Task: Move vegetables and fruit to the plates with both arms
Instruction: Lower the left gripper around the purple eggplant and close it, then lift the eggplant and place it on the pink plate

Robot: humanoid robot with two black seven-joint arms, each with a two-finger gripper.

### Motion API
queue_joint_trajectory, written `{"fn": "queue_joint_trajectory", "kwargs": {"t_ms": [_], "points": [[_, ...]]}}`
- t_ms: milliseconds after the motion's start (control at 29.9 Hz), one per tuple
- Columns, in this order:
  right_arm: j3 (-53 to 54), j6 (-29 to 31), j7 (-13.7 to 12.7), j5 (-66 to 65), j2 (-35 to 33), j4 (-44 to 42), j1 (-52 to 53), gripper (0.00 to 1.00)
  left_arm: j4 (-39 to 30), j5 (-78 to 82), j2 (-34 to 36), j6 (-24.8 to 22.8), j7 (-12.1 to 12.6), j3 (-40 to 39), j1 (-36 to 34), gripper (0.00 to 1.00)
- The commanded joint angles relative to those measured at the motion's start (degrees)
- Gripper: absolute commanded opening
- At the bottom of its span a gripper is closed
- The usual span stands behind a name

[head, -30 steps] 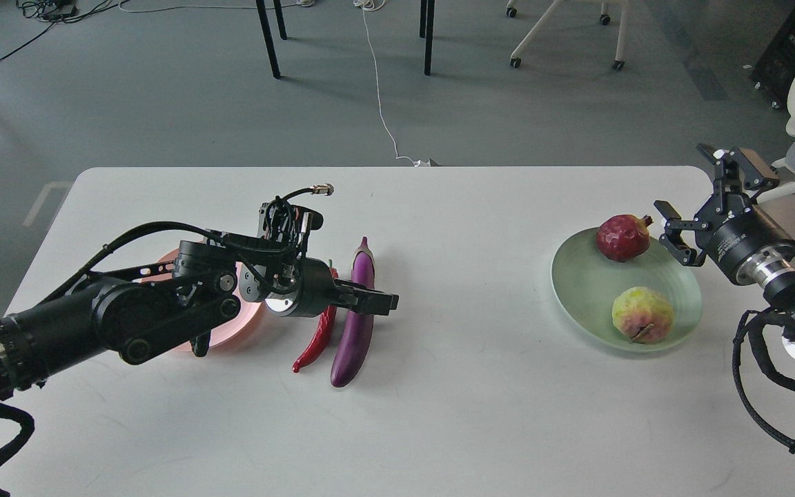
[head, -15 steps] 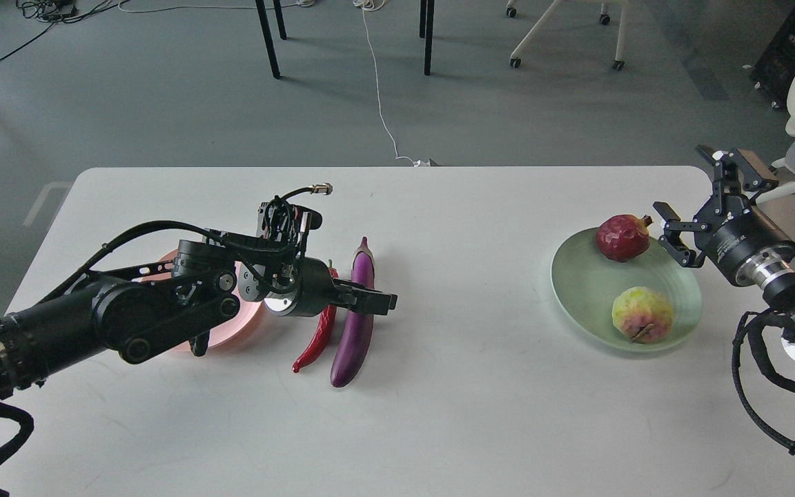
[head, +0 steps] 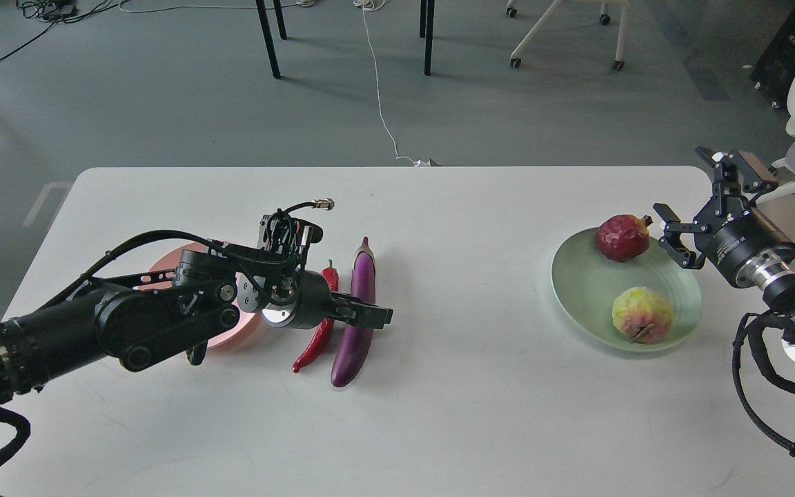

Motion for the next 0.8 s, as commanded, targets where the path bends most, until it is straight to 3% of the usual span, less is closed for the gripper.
{"fn": "queue_joint_trajectory", "kwargs": {"t_ms": [0, 335, 502, 602, 770], "points": [[0.00, 0.00, 0.00, 0.00, -0.13, 0.08, -0.04, 0.98, -0.09, -0.03, -0.18, 0.21, 0.51, -0.08, 0.05, 0.12], [0.09, 0.00, 0.00, 0.00, -0.13, 0.34, -0.04, 0.98, -1.76, -1.96, -0.01, 0.13, 0.69, -0.87, -0.04, 0.07], [0.27, 0.00, 0.00, 0.00, -0.57, 0.26, -0.04, 0.98, -8.25, -12.05, 1.57, 0.57, 2.00, -2.44, -0.13, 0.08], [0.27, 0.00, 0.00, 0.00, -0.92, 0.26, -0.04, 0.98, -10.81, -18.13, 4.90, 0.74, 3.15, -6.48, -0.13, 0.08], [0.27, 0.00, 0.00, 0.00, -1.01, 0.26, -0.04, 0.98, -10.29, -19.64, 14.47, 0.04, 1.13, -9.31, 0.04, 0.08]]}}
